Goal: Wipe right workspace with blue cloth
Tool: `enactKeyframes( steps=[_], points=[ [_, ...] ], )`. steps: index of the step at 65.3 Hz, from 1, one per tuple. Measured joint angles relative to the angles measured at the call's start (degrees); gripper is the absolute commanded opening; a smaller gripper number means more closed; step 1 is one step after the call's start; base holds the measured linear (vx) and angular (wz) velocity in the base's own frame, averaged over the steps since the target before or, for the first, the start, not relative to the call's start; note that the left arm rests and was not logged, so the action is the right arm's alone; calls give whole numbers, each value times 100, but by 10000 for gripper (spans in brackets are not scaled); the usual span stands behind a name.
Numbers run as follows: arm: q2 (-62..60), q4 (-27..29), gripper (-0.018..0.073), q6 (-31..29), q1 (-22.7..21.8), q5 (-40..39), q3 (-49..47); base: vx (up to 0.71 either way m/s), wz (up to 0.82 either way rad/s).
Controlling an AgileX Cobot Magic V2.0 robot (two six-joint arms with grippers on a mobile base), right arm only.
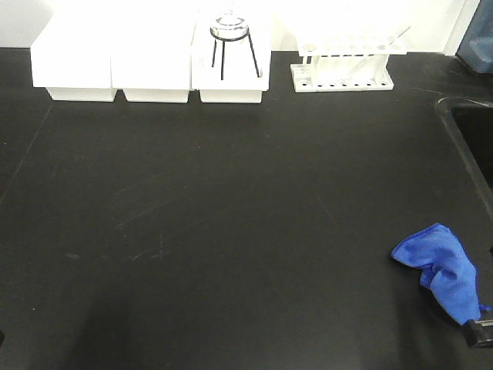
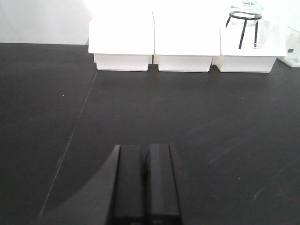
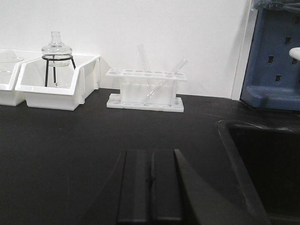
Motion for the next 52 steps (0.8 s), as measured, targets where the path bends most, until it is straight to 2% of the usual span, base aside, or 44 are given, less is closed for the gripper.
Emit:
enactKeyframes(
  steps=[15,24,31,38,52],
  points=[
    [0,0,-8,0,0,-9,0,0,0],
    [0,6,-8,17,0,-506,7,0,0],
    [0,6,-8,29,0,-439,-337,0,0],
    [289,6,-8,37,0,5,-1178,0,0],
    [2008,6,-8,49,0,1770,-2943,0,0]
  ],
)
